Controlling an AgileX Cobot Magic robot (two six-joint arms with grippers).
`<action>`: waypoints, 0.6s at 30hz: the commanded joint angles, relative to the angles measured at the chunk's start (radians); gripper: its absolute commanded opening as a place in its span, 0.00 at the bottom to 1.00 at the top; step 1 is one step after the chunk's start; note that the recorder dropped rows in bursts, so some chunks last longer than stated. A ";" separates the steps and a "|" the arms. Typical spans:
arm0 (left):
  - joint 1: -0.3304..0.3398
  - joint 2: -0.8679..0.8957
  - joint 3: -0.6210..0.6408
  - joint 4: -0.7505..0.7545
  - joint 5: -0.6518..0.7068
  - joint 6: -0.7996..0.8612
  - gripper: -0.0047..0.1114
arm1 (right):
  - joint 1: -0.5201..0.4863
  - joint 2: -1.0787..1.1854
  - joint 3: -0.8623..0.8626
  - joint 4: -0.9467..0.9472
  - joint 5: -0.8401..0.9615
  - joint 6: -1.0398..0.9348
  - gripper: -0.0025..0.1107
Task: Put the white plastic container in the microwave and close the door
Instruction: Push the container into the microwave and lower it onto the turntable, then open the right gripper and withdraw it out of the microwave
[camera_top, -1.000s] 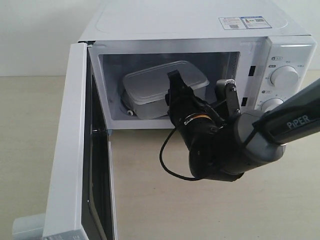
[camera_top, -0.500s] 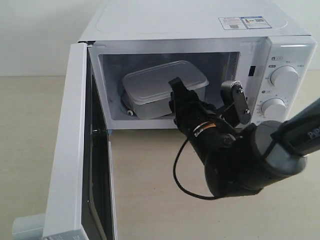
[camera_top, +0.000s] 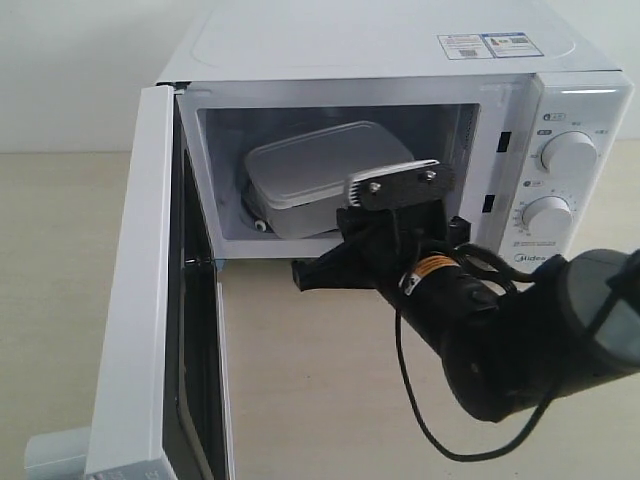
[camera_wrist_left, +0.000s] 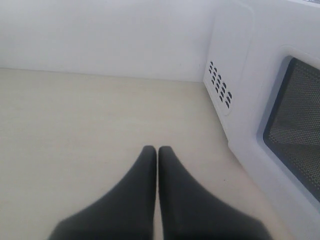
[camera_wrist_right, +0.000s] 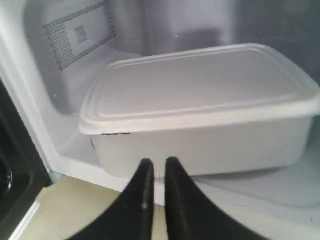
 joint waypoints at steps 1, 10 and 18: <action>0.005 -0.002 0.004 0.001 0.001 -0.009 0.07 | -0.001 0.066 -0.088 -0.019 0.029 -0.103 0.02; 0.005 -0.002 0.004 0.001 0.001 -0.009 0.07 | -0.002 0.200 -0.272 0.024 0.058 -0.145 0.02; 0.005 -0.002 0.004 0.001 0.001 -0.009 0.07 | -0.002 0.224 -0.344 0.114 0.089 -0.253 0.02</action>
